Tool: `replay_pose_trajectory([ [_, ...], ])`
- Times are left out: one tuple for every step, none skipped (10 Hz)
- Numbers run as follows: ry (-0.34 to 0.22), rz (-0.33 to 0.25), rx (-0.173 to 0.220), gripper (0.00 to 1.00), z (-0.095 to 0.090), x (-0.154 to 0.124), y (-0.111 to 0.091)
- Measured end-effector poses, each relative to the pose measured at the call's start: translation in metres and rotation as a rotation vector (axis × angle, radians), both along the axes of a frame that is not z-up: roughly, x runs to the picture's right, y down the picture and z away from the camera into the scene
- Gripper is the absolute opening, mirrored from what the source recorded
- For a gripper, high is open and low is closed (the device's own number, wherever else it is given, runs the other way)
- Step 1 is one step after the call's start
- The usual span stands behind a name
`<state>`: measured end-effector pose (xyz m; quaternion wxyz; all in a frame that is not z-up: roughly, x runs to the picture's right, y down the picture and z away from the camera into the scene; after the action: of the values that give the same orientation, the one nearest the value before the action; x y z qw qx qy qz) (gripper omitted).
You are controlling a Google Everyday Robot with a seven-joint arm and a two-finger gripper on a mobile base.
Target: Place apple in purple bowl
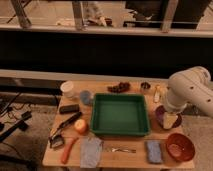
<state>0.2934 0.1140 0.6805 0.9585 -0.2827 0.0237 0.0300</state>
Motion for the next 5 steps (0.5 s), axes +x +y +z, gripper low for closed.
replay_pose_trajectory([
  [0.0,0.0,0.0,0.8,0.0,0.0,0.0],
  [-0.004,-0.004,0.001,0.8,-0.001,-0.001,0.0],
  [-0.03,-0.025,-0.003,0.8,-0.003,-0.006,0.003],
  [-0.072,-0.064,-0.004,0.8,-0.009,-0.017,0.008],
  [-0.1,-0.086,-0.006,0.8,-0.012,-0.029,0.01],
])
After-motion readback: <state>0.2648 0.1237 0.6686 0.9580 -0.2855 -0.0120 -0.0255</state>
